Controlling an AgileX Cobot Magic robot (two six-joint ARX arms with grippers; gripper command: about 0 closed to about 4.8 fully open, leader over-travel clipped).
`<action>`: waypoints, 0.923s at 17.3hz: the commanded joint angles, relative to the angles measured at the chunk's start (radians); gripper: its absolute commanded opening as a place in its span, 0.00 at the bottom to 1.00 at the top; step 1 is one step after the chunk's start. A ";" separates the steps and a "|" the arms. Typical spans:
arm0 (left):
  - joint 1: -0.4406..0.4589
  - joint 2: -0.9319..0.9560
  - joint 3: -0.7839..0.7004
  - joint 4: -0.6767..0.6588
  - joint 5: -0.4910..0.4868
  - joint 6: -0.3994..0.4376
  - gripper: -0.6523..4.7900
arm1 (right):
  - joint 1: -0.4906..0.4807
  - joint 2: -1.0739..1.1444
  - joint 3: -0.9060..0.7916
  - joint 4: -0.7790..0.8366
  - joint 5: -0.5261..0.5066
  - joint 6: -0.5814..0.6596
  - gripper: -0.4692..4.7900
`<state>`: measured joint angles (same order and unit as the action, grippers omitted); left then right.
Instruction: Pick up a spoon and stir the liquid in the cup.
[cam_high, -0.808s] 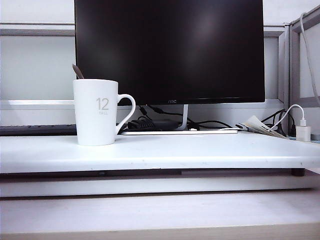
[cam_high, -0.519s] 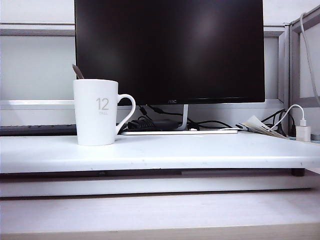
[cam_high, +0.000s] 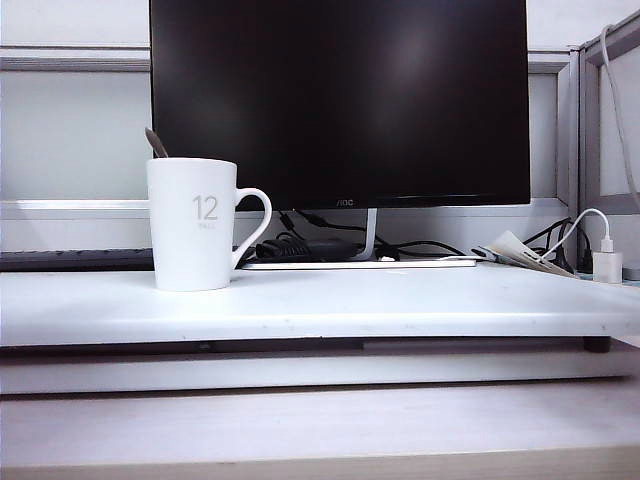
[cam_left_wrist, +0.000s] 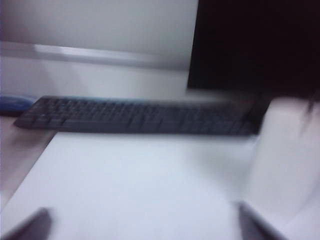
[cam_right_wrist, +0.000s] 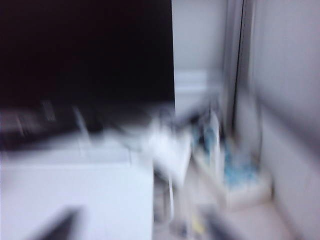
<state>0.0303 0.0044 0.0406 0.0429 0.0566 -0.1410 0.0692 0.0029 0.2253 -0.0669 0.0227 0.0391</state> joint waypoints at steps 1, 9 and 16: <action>0.001 -0.001 0.135 0.030 0.151 -0.069 1.00 | 0.000 0.024 0.166 -0.033 -0.060 -0.070 0.88; -0.001 0.335 0.515 -0.019 0.381 -0.030 1.00 | 0.035 0.626 0.651 0.156 -0.339 -0.069 0.88; -0.369 0.782 0.561 0.000 0.233 0.085 1.00 | 0.417 1.201 0.860 0.226 -0.386 -0.070 0.88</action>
<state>-0.2951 0.7593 0.5976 0.0196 0.3447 -0.1066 0.4805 1.1675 1.0676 0.1253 -0.3534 -0.0299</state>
